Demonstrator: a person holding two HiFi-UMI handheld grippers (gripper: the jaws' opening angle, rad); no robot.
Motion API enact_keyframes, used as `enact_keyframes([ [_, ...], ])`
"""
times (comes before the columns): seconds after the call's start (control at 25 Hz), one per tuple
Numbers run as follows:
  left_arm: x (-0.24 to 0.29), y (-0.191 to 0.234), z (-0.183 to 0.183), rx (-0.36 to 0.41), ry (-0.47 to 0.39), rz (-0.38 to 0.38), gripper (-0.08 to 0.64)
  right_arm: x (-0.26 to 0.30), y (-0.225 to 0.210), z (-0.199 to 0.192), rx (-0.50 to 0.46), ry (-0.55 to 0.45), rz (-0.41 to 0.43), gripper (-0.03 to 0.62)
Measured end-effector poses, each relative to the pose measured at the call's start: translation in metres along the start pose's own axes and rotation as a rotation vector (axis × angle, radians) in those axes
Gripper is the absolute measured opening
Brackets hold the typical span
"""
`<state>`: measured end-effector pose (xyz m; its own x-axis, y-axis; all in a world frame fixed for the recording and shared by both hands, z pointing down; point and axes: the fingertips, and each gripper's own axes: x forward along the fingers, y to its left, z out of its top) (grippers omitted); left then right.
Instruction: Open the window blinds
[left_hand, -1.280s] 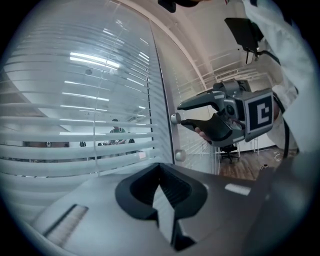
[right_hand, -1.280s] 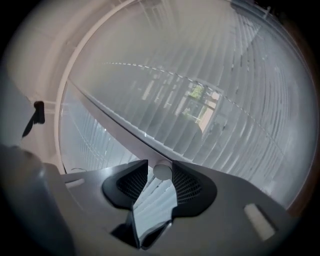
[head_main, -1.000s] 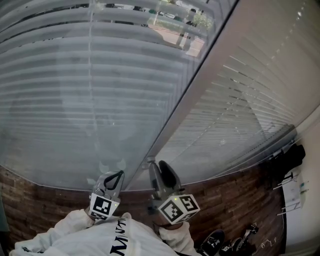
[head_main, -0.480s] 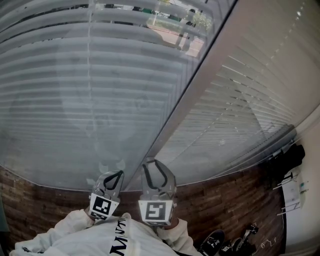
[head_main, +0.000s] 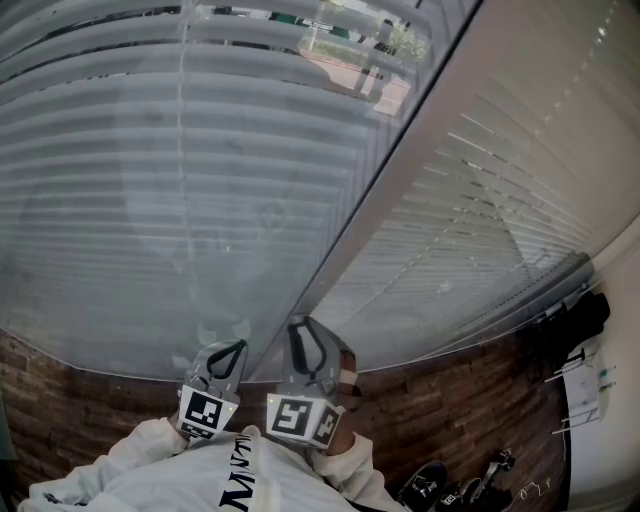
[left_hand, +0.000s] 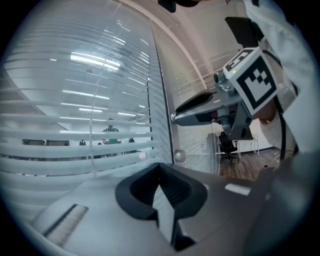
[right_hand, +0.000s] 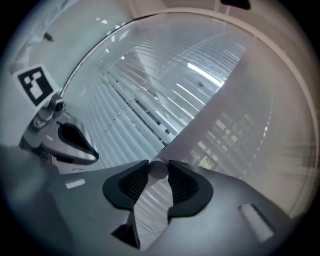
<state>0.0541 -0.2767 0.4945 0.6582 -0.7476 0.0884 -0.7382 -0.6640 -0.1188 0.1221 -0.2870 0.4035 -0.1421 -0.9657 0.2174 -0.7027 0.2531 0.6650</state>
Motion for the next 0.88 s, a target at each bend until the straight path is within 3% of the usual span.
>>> enact_keyframes([
  [0.2, 0.001, 0.000, 0.001, 0.005, 0.000, -0.001, 0.000, 0.000, -0.006, -0.004, 0.414, -0.050, 0.085, 0.126],
  [0.88, -0.002, 0.013, -0.004, 0.013, 0.012, 0.035, 0.000, 0.009, -0.010, -0.017, 1.493, -0.191, 0.237, 0.126],
])
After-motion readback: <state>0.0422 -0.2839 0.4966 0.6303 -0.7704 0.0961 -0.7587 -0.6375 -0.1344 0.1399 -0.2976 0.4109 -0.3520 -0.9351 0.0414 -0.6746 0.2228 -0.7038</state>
